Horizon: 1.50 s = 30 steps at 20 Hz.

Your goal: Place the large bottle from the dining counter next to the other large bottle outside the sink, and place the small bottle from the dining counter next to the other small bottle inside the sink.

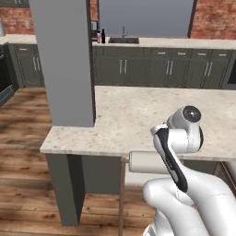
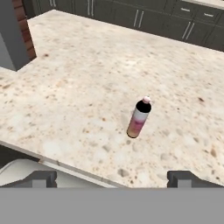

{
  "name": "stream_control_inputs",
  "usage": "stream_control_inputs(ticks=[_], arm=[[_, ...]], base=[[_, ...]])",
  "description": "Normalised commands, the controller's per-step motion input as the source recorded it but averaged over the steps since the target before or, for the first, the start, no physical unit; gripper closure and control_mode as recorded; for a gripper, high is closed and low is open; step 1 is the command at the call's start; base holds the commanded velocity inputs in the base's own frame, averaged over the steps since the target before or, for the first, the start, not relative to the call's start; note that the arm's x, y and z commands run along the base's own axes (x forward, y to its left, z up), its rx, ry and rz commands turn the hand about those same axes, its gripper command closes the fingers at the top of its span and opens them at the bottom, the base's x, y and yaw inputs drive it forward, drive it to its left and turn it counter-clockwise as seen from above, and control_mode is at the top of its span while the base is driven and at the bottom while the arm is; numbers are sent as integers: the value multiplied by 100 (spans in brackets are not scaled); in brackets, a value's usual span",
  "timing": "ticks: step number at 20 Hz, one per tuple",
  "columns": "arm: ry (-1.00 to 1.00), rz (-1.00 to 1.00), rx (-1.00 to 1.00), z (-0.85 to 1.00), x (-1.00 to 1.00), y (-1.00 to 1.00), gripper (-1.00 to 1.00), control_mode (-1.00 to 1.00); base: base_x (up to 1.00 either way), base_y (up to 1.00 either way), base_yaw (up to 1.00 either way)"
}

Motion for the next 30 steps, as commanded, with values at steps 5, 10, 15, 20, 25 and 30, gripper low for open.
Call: stream_control_inputs(ticks=[5,10,15,20,25,30], arm=[[0,0,0,0,0,0,-100,100],[0,0,0,0,0,0,-100,100],[0,0,0,0,0,0,-100,100],[0,0,0,0,0,0,-100,100],[0,0,0,0,0,0,-100,100],[0,0,0,0,0,0,-100,100]], base=[[0,-1,-20],[-1,0,-28],[3,0,-8],[7,0,-3],[24,0,0],[33,0,0]])
